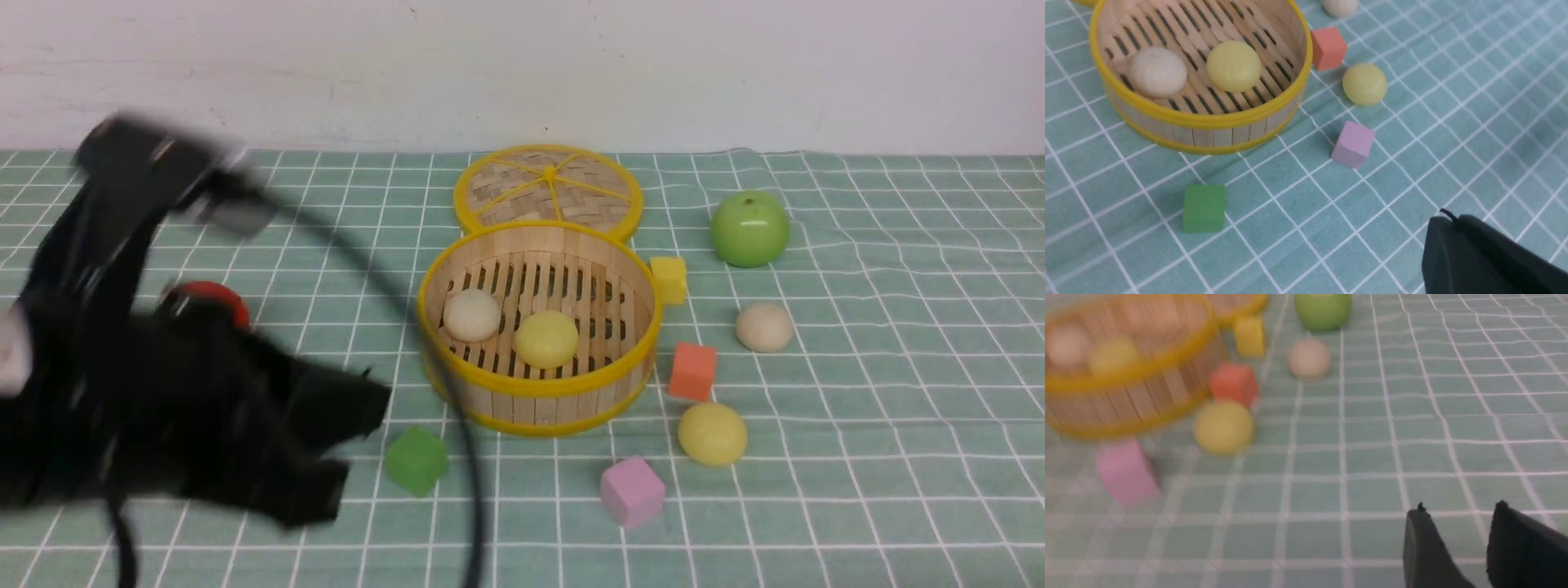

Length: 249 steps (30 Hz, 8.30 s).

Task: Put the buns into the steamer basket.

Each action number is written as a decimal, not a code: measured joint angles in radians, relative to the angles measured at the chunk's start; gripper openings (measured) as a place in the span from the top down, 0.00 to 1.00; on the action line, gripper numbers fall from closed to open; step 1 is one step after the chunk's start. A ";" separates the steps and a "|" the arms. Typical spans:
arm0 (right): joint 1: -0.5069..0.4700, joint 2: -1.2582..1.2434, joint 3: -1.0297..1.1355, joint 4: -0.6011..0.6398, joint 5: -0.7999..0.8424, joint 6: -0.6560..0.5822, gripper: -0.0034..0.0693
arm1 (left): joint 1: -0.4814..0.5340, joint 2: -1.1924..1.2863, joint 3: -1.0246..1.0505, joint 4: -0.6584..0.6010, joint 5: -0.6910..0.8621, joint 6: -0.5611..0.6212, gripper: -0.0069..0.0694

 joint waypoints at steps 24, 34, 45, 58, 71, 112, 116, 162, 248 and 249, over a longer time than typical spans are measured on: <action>0.099 1.072 -0.899 0.160 0.664 -0.248 0.87 | 0.000 -0.371 0.425 -0.181 -0.470 0.076 0.93; 0.281 1.641 -1.260 -0.006 0.688 -0.191 0.87 | 0.000 -0.376 0.425 -0.180 -0.469 0.082 0.93; 0.350 1.909 -1.449 -0.118 0.639 -0.070 0.67 | 0.000 -0.376 0.425 -0.181 -0.468 0.083 0.93; 0.349 1.982 -1.451 -0.162 0.563 -0.042 0.61 | 0.000 -0.376 0.425 -0.181 -0.465 0.083 0.93; 0.356 1.864 -1.456 -0.158 0.625 -0.067 0.95 | 0.000 -0.376 0.425 -0.181 -0.463 0.083 0.93; 0.410 2.133 -1.726 -0.332 0.246 -0.052 0.44 | 0.000 -0.376 0.425 -0.180 -0.459 0.083 0.92; 0.410 2.022 -1.726 -0.312 0.334 -0.046 0.28 | 0.000 -0.376 0.425 -0.180 -0.459 0.083 0.91; 0.101 2.146 -1.667 -0.108 0.338 -0.150 0.66 | 0.000 -0.376 0.425 -0.180 -0.457 0.083 0.87; 0.441 0.942 -1.037 -0.115 0.927 -0.106 0.97 | 0.000 -0.376 0.425 -0.180 -0.454 0.083 0.76; 0.384 0.854 -0.977 -0.118 0.876 -0.115 0.97 | 0.000 -0.376 0.425 -0.180 -0.454 0.083 0.76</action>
